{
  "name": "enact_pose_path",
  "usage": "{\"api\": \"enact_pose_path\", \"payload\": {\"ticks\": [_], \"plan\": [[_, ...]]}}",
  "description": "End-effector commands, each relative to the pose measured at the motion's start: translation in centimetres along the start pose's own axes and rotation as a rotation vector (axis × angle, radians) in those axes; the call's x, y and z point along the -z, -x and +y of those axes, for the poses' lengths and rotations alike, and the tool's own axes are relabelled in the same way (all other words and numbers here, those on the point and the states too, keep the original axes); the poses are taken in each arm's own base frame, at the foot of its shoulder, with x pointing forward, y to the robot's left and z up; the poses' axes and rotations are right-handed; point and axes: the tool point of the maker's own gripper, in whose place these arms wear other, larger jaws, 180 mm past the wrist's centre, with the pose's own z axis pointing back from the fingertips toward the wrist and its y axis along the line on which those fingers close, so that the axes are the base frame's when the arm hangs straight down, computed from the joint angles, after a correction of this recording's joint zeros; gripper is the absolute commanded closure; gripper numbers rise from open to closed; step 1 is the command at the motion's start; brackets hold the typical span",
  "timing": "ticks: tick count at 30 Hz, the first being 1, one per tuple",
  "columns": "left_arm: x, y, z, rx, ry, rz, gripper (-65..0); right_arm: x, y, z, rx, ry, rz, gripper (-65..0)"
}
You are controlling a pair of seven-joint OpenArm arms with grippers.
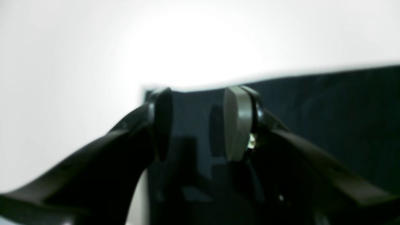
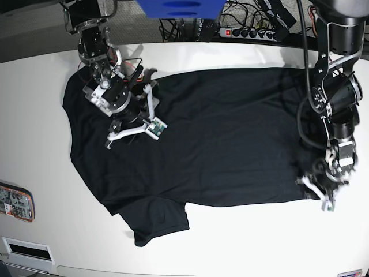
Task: Fold the T-shirt properly
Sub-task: 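Slide the left gripper along the shirt side toward the hem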
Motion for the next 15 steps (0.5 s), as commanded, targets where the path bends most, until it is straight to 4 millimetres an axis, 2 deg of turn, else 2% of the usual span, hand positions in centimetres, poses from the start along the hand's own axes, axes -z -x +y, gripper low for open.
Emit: {"api": "enact_pose_path", "payload": {"ticks": [1, 3, 6, 8, 11, 15], "plan": [[-0.8, -3.8, 2.7, -0.002, -0.066, -0.11, -26.4, -0.4, -1.4, -0.9, -0.003, 0.026, -0.059, -30.5], [-0.9, -1.7, 3.3, -0.011, -0.096, -0.088, -26.4, -0.5, -1.7, -0.7, -0.002, 0.023, -0.083, -30.5], [-1.6, 0.7, 4.3, 0.006, -0.159, -0.08, -26.4, -0.5, -1.1, 0.5, 0.009, -0.004, -0.078, -30.5], [-2.1, 1.2, 5.1, 0.028, -0.199, -0.098, -26.4, -0.6, -0.2, 1.7, 0.02, -0.028, -0.059, -30.5], [-2.8, 1.7, 6.4, 0.044, -0.239, -0.09, -26.4, -0.7, 0.2, 2.2, 0.025, -0.039, -0.05, -30.5], [-2.7, 4.2, 6.1, 0.013, -0.229, -0.033, -26.4, -0.7, 0.2, 2.3, 0.024, -0.04, -0.049, -30.5]]}}
